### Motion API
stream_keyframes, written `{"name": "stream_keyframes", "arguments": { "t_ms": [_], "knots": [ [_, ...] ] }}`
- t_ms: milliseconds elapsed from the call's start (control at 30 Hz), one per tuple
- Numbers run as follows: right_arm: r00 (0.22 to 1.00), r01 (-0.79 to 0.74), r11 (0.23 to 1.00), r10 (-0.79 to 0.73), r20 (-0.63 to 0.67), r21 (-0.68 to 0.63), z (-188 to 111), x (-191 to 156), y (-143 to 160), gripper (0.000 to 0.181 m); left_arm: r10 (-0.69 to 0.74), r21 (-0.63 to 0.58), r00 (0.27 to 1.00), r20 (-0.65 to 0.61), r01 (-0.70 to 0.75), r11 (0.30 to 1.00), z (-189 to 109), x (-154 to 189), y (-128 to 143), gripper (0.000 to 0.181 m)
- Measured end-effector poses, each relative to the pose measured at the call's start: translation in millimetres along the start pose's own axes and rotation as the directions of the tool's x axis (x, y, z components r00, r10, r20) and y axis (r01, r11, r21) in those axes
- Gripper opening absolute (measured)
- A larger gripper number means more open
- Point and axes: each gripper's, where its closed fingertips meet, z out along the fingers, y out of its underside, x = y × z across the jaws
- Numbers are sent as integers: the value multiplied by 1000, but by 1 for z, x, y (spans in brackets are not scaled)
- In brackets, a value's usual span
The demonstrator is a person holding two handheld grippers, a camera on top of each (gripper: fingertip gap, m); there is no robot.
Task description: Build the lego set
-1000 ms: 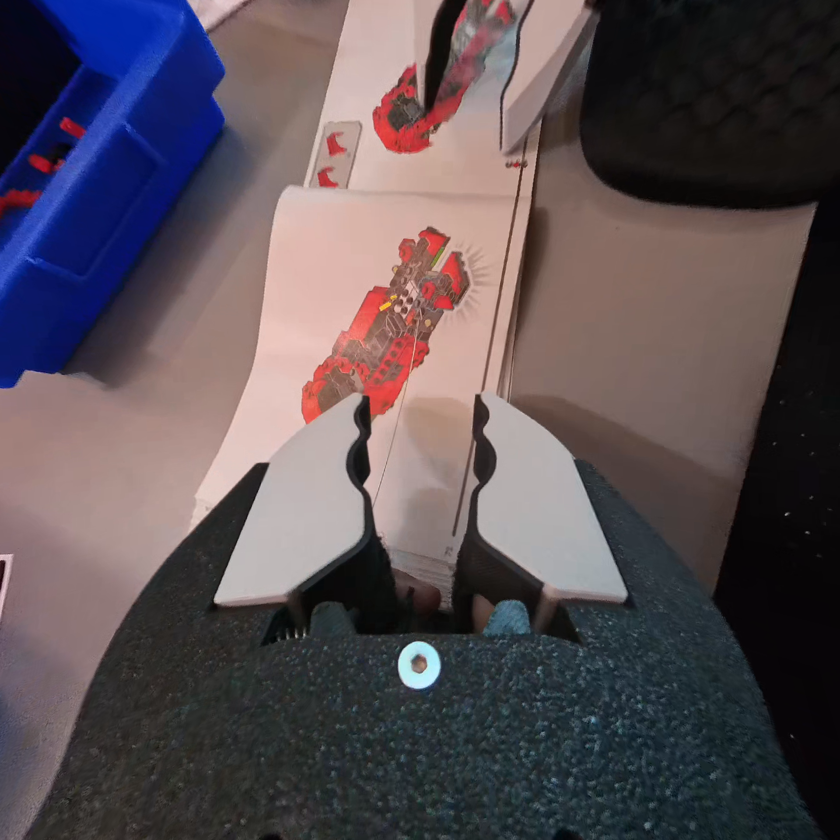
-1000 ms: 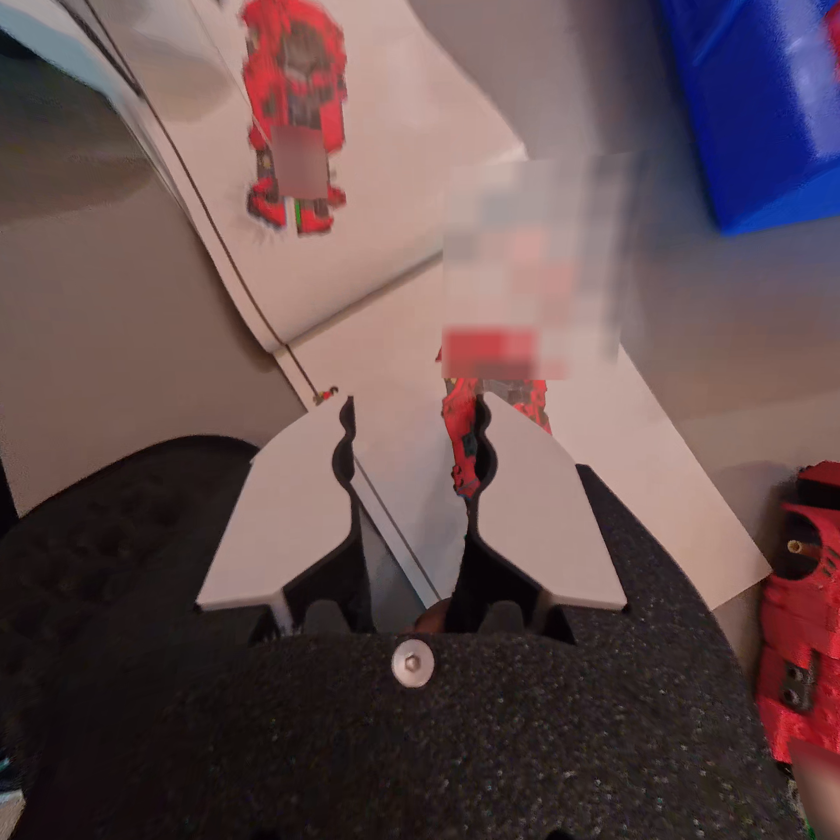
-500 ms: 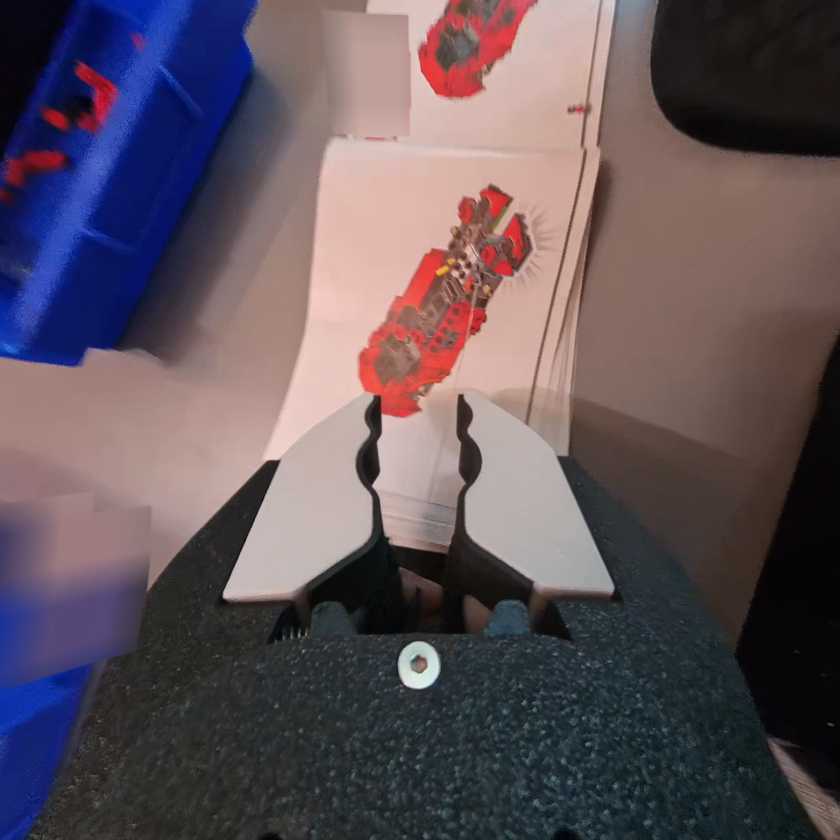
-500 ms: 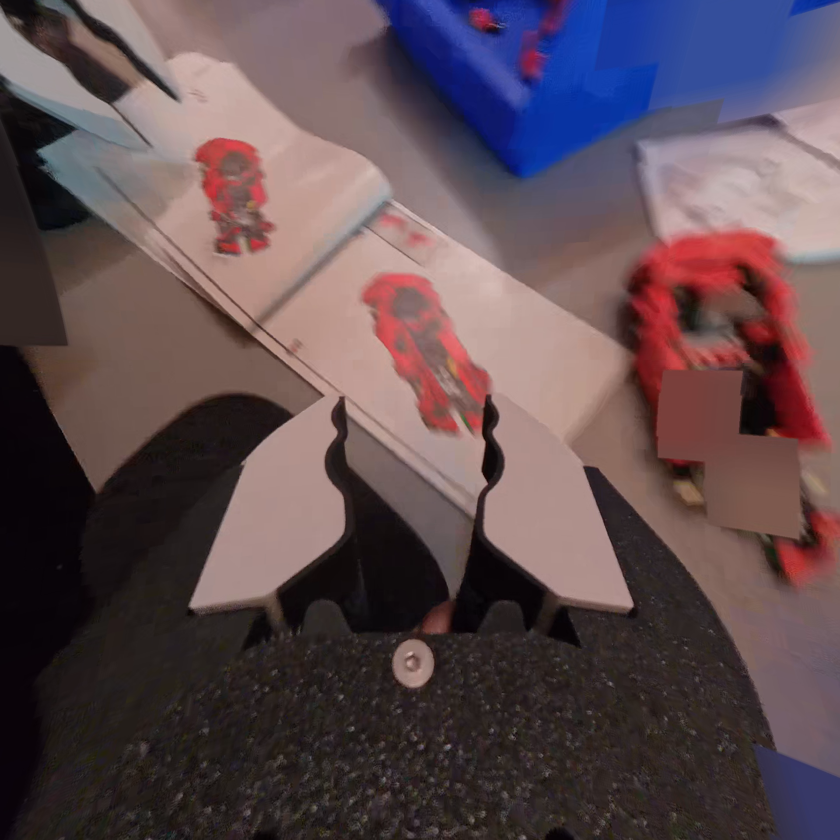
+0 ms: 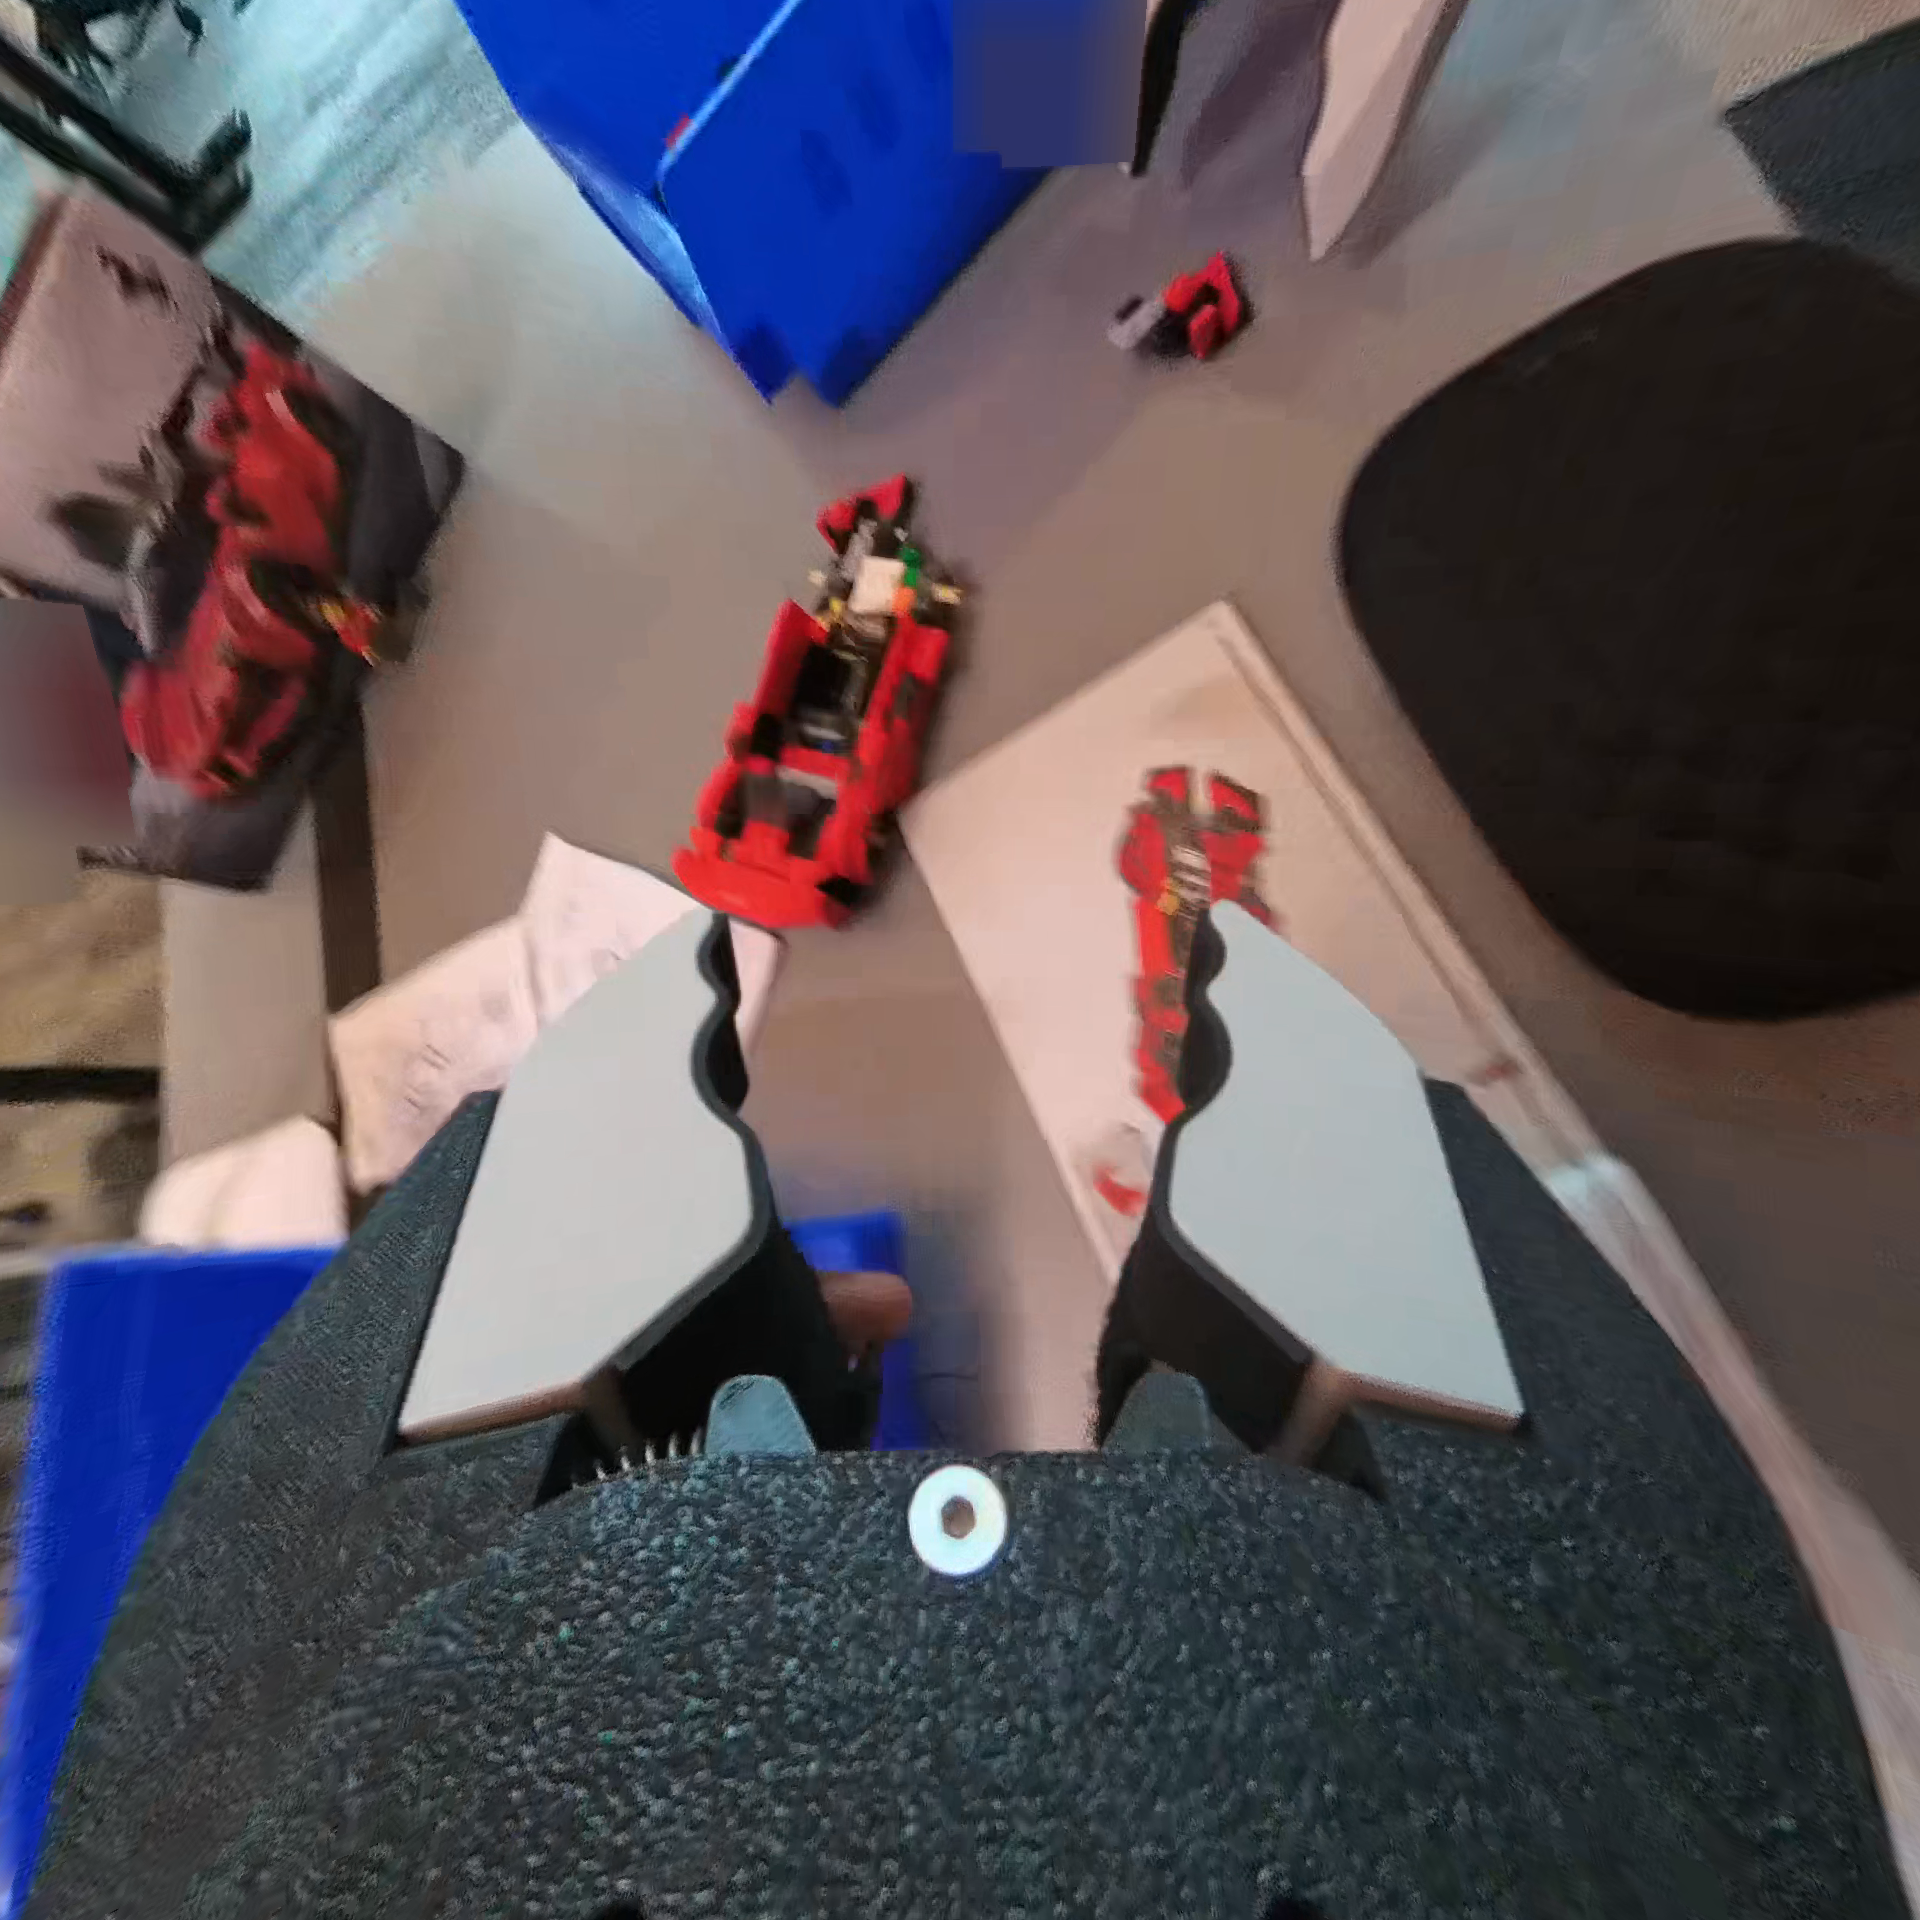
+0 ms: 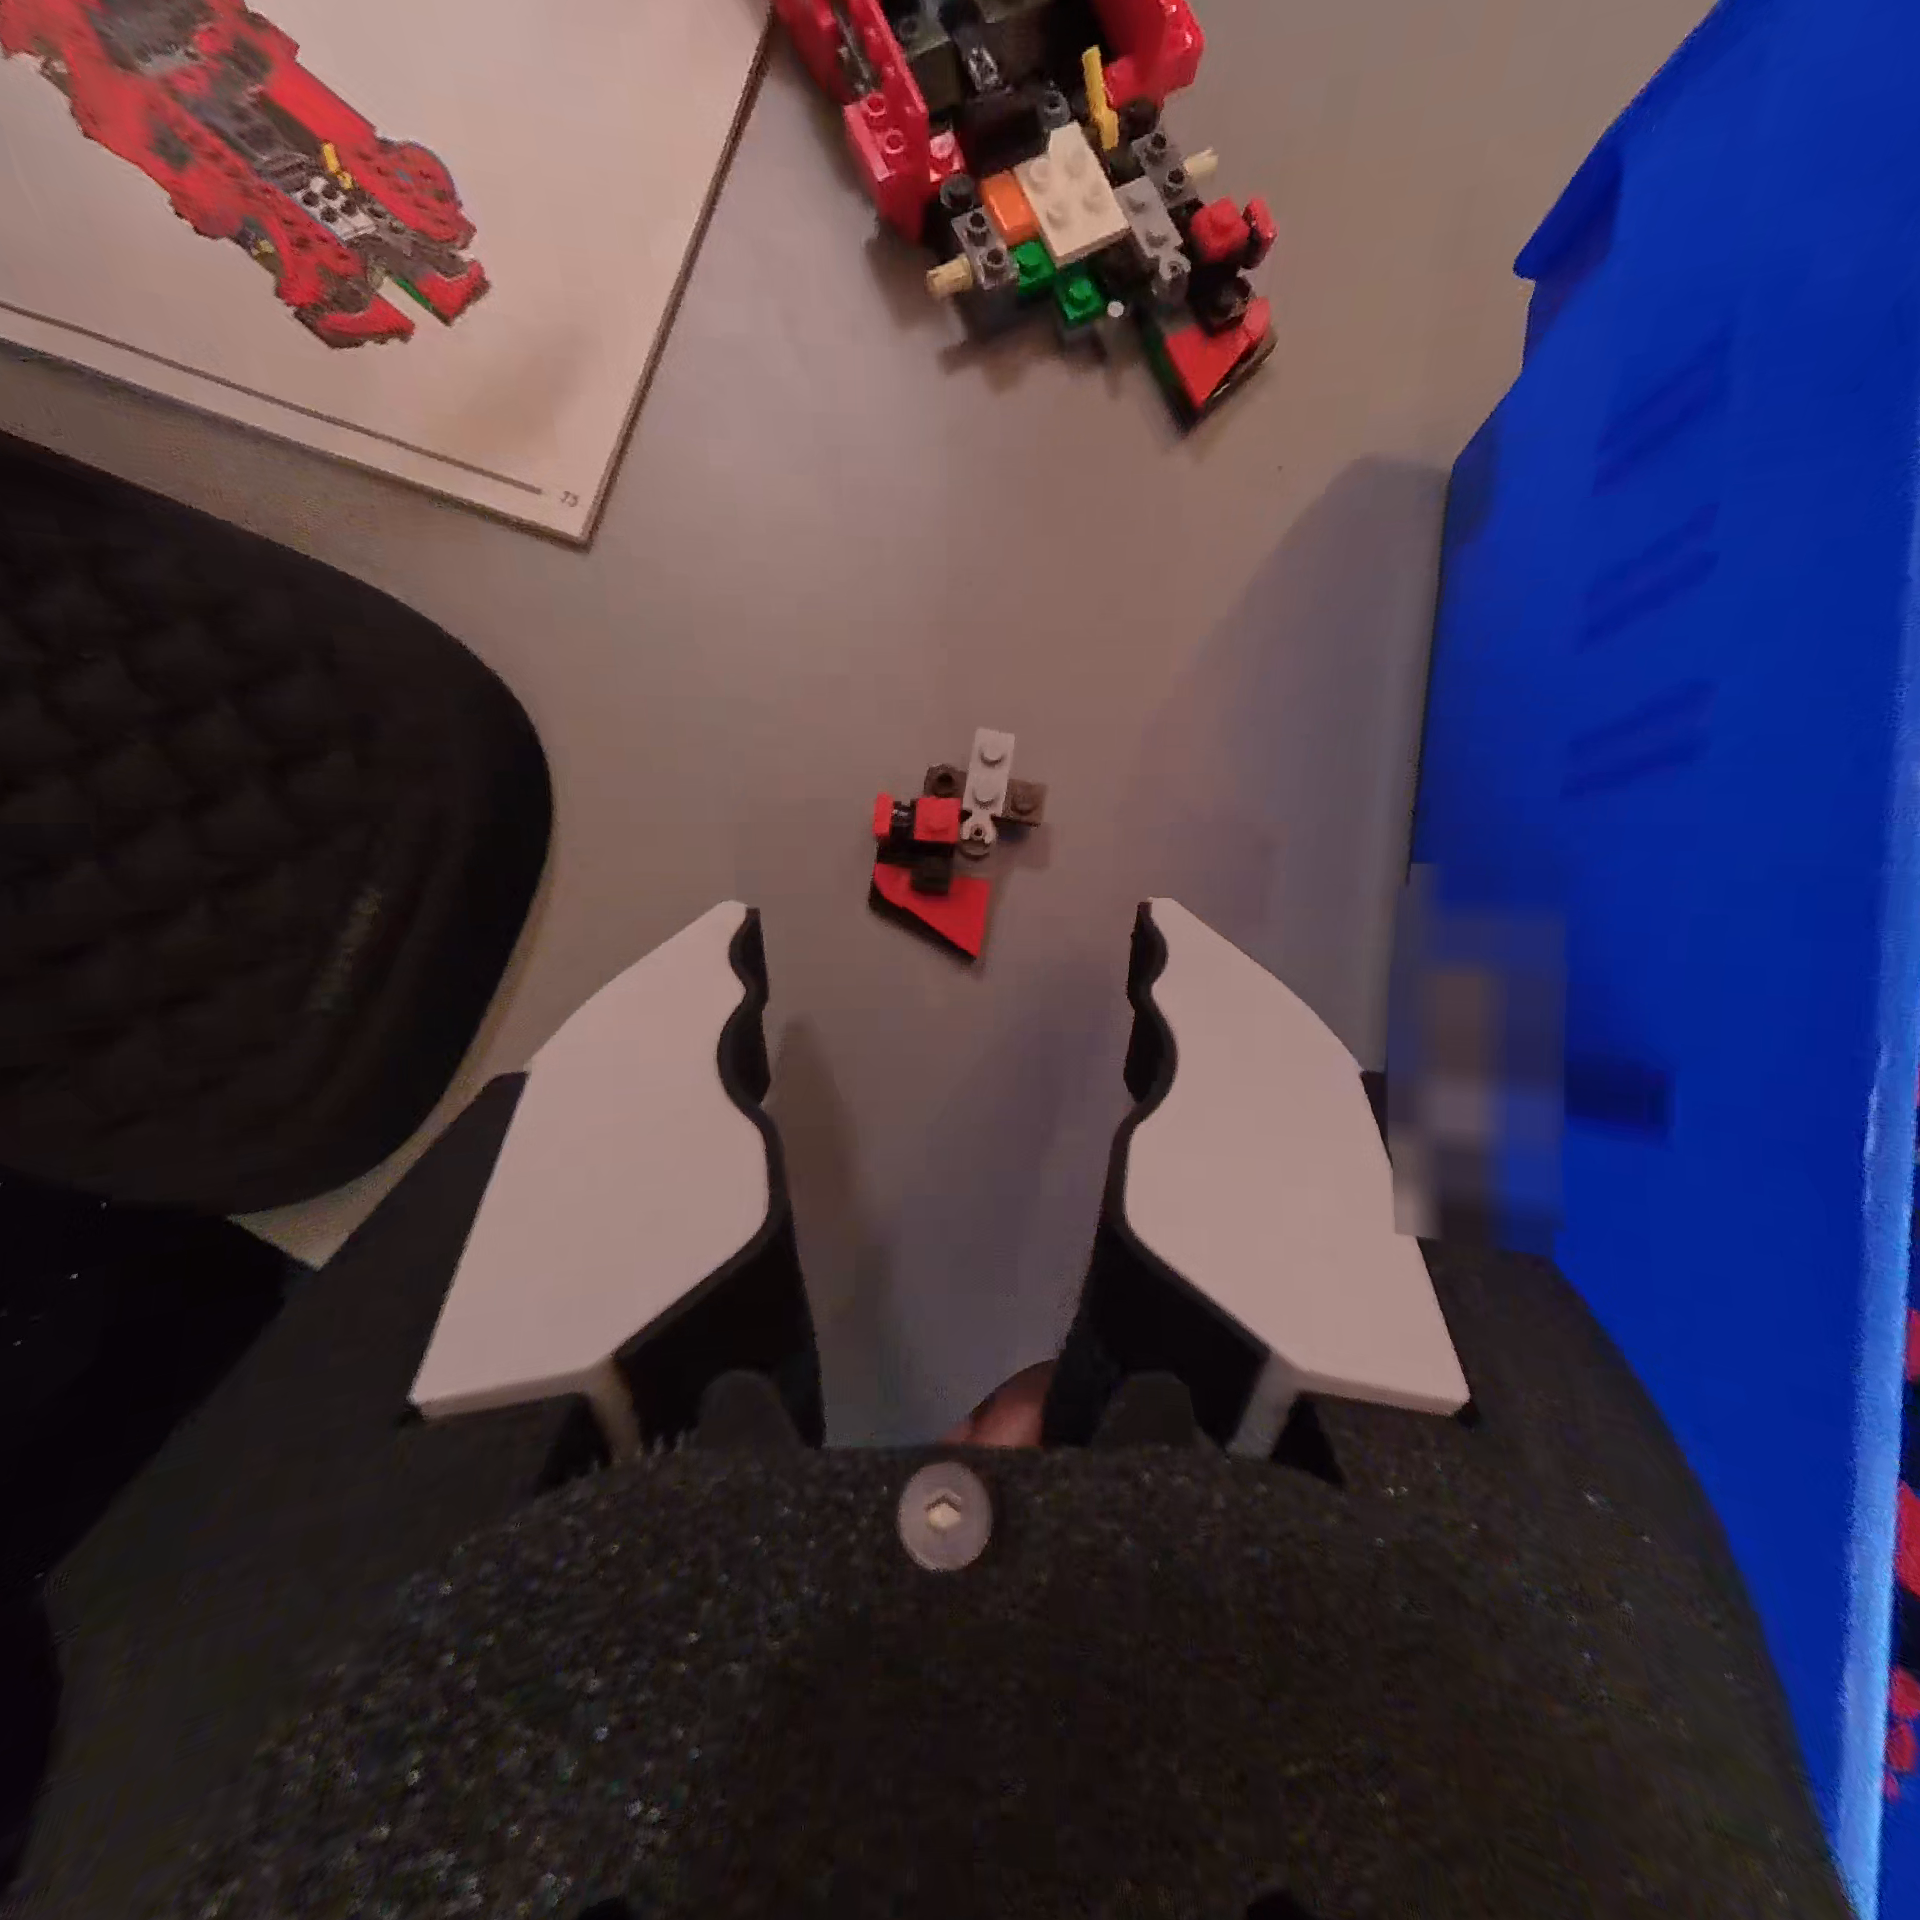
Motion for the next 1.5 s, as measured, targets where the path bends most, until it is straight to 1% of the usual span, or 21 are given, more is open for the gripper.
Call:
{"name": "stream_keyframes", "arguments": {
  "t_ms": [100,167,233,300,367,400,467,600,800,967,1100,1233,1267,1433,1500],
  "knots": [
    [1000,7,1000,-8,29,24,6,2,-2,62,142,-116,990,-14,-143,983,40,-38,-6,81],
    [999,24,999,-25,32,39,8,4,-4,59,183,-169,980,-73,-193,966,68,-52,-6,78],
    [998,40,998,-42,46,45,10,3,-4,56,159,-209,976,-149,-189,960,94,-59,-2,80],
    [997,52,998,-54,60,39,13,0,-2,54,114,-239,961,-252,-175,955,114,-56,3,82],
    [997,58,998,-59,59,25,16,-1,1,54,89,-252,939,-332,-179,951,126,-50,8,84],
    [997,65,998,-66,51,21,17,-1,2,54,86,-261,933,-349,-185,948,130,-50,10,86],
    [996,77,997,-78,45,20,19,-4,3,54,95,-272,920,-380,-209,939,137,-47,14,88],
    [995,81,996,-83,62,29,24,-9,2,53,136,-284,903,-407,-267,921,147,-44,15,87],
    [994,76,997,-78,71,31,25,-9,2,53,140,-290,890,-434,-286,913,166,-44,14,84],
    [994,79,996,-81,71,29,25,-10,2,53,153,-293,862,-483,-324,900,171,-33,16,78],
    [994,73,997,-75,79,35,26,-11,1,53,133,-307,862,-489,-312,899,172,-32,15,74],
    [994,81,996,-83,75,31,26,-12,1,53,62,-351,860,-507,-271,896,172,-31,18,75],
    [994,81,996,-83,73,32,25,-12,1,53,54,-346,849,-525,-272,898,172,-29,18,72],
    [996,64,997,-66,55,41,22,-8,1,52,59,-312,838,-542,-265,912,173,-30,17,68],
    [996,64,997,-66,56,34,22,-9,3,46,59,-300,840,-539,-257,919,174,-32,17,68]
  ]
}}
